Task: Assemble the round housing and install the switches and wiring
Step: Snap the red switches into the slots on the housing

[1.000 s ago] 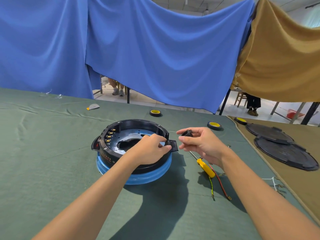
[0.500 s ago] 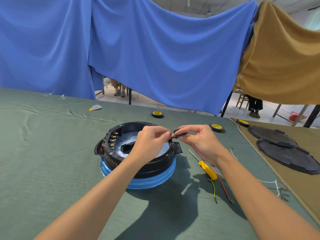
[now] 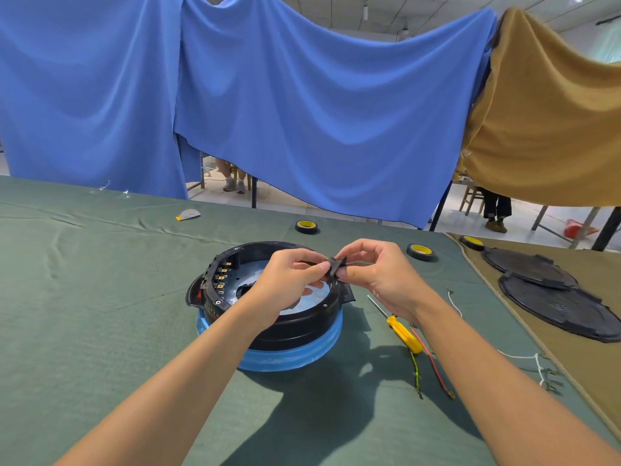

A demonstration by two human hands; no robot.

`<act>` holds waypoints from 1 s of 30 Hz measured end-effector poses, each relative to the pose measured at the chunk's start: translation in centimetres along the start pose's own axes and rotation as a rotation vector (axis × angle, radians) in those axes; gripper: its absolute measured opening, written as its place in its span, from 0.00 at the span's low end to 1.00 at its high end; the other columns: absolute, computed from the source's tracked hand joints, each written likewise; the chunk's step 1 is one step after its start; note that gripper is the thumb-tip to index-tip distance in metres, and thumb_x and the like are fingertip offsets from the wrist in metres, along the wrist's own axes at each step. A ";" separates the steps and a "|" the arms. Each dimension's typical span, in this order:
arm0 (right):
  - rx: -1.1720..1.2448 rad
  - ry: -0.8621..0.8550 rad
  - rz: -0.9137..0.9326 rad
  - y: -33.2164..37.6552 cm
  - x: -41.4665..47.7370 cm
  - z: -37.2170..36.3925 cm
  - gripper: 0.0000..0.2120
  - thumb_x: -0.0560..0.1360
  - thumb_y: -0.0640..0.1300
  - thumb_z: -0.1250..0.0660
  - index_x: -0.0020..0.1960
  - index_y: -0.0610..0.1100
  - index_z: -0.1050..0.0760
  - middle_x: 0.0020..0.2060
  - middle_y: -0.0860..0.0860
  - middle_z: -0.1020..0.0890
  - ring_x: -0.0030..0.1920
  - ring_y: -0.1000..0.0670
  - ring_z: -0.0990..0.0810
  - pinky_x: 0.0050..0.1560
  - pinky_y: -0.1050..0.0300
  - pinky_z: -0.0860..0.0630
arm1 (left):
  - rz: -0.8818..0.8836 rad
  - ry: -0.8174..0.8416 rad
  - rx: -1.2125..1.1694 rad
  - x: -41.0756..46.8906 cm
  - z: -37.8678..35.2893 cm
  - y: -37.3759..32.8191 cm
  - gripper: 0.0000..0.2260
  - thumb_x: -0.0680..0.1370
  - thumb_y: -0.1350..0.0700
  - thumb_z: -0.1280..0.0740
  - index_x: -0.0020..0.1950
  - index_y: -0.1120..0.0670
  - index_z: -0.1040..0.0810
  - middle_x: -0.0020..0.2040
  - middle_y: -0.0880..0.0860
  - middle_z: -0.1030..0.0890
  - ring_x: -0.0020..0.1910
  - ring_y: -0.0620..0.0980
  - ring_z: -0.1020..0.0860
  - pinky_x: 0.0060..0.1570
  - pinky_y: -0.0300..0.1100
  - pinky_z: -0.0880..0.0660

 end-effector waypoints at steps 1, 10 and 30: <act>-0.032 -0.008 0.011 0.1 0.0 0.0 0.10 0.71 0.29 0.28 0.47 0.42 0.18 0.43 0.45 0.14 0.45 0.45 0.15 0.47 0.53 0.18 | 0.014 0.002 -0.014 0.0 0.1 0.1 0.06 0.79 0.56 0.32 0.53 0.56 0.18 0.40 0.50 0.16 0.40 0.44 0.19 0.41 0.37 0.26; -0.582 0.022 0.171 2.6 -0.1 -2.2 0.19 0.72 0.44 0.28 0.63 0.49 0.23 0.57 0.58 0.24 0.54 0.56 0.20 0.48 0.68 0.23 | 0.042 -0.143 -0.087 0.1 1.2 0.5 0.07 0.77 0.57 0.29 0.49 0.61 0.19 0.38 0.55 0.16 0.37 0.47 0.21 0.39 0.36 0.24; -0.795 0.162 -0.020 -0.7 3.0 -0.9 0.17 0.70 0.46 0.24 0.58 0.47 0.18 0.50 0.54 0.15 0.50 0.56 0.19 0.51 0.64 0.27 | 0.014 0.132 0.574 0.4 -1.3 1.5 0.08 0.78 0.61 0.34 0.53 0.51 0.18 0.51 0.52 0.15 0.48 0.48 0.19 0.46 0.39 0.25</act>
Point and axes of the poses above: each hand's wrist, its own x-axis towards the middle knuckle, its own z-axis out of the back of the hand, y = z × x, the point moved 10 cm from there along x, towards the middle knuckle
